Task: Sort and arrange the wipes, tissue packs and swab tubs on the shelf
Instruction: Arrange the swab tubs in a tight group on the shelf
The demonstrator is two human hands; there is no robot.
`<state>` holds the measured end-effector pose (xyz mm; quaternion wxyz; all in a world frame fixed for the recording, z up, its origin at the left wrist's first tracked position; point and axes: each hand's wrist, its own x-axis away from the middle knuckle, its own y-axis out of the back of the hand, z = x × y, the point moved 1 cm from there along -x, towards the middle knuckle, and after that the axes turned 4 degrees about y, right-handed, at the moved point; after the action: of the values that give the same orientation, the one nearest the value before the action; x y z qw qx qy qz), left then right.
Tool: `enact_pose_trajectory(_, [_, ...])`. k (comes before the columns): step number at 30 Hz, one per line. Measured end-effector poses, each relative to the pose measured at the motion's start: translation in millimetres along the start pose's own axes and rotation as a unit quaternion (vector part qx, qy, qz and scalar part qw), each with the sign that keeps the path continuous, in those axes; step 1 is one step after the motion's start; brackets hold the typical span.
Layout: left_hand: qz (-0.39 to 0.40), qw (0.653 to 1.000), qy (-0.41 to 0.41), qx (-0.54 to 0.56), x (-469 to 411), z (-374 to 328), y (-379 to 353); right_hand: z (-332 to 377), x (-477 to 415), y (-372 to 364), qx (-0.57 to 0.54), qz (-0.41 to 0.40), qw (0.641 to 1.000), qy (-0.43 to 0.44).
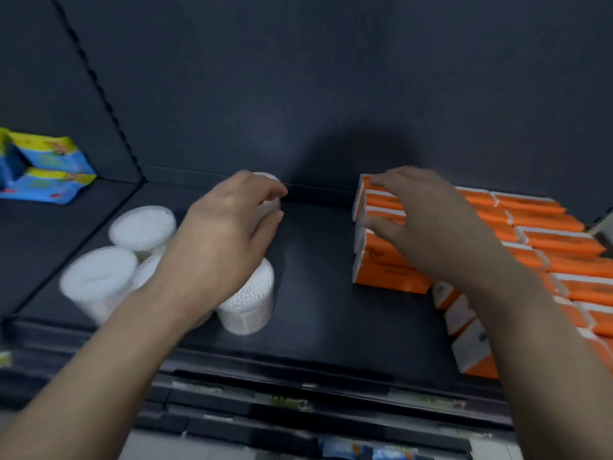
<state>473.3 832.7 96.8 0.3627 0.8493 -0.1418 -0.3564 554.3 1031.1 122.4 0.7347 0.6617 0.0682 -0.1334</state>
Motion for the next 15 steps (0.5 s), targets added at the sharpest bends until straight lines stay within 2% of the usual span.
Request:
enact_pose_trajectory(7, [-0.041, 0.994, 0.066, -0.078, 41.4, 18.9, 55.1, 62.1, -25.0, -4.3, -0.046, 0.004, 0.993, 0.109])
enact_pose_trajectory(15, [-0.088, 0.968, 0.15, -0.181, 111.0, 82.2, 138.8, 167.4, -45.4, -22.0, -0.068, 0.026, 0.976, 0.207])
